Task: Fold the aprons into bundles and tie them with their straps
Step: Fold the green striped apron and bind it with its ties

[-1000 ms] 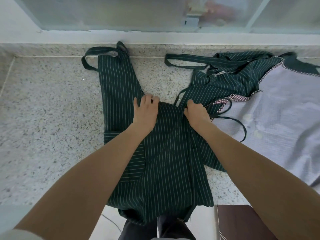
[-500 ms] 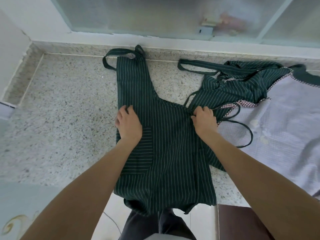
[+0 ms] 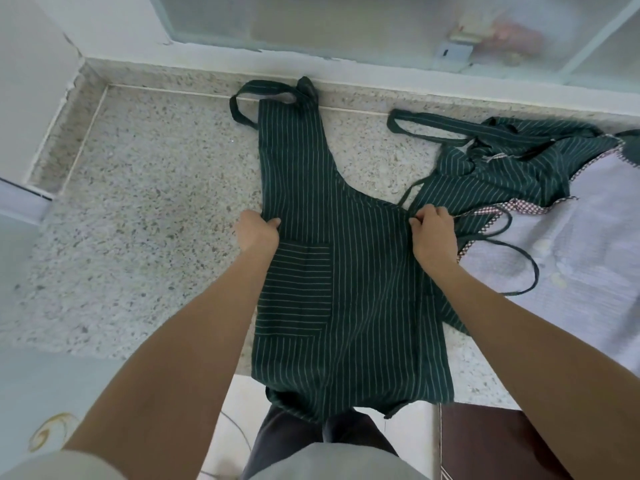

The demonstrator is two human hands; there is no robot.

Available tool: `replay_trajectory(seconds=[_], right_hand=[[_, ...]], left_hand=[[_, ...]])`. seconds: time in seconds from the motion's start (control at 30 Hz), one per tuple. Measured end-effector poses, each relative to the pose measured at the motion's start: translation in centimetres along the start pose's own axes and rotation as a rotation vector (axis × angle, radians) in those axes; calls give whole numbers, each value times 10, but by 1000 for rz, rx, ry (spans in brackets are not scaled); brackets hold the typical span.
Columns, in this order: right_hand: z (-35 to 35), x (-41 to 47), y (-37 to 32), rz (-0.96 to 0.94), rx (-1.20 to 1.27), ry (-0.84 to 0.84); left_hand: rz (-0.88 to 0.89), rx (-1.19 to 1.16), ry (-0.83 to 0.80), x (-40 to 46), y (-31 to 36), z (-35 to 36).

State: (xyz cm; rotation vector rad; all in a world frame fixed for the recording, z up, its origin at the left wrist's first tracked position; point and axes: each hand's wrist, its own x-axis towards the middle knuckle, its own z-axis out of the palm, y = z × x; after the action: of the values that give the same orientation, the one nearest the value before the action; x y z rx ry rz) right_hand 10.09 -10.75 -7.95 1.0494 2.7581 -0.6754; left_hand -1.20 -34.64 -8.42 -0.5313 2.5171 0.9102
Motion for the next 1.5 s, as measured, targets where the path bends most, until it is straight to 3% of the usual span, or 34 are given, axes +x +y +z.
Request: replay_trajectory(seconds=[0.17,0.37,0.47,0.6,0.7,0.87,1.0,1.13,1.23,1.33,1.43,1.5], right_hand=[[-2,4,-4,-56,-5,-43],[-10,24,-16,57,-61,-136],[-6,22,-25,52,-164,-95],[6,15,-41,-164,-323,32],[18,14,-61,-324,-225,-67],[29,34,-94,-183,-15,-183],[37,49,-101,-109,-97,-268],[44,35,-107,-88,-159,-170],[49,15,-106,-191,-169,6],[49,-11,-97,-252,-25,-20],[47,-38,-78,-305,-43,-23],[46,-55,-67,-304,-68,-25]], left_hand=[[44,-8,42,16,8,-11],[33,-96,47,25,11,-15],[60,-57,39,22,11,-10],[109,-25,26,26,11,-8],[142,-180,-13,36,20,-15],[218,-241,-50,52,32,-26],[261,-280,-117,57,27,-31],[240,-299,-129,61,23,-34],[379,-83,-95,61,20,-34],[527,174,-108,49,10,-33],[707,543,-74,21,-2,-30],[887,642,-152,-6,-8,-26]])
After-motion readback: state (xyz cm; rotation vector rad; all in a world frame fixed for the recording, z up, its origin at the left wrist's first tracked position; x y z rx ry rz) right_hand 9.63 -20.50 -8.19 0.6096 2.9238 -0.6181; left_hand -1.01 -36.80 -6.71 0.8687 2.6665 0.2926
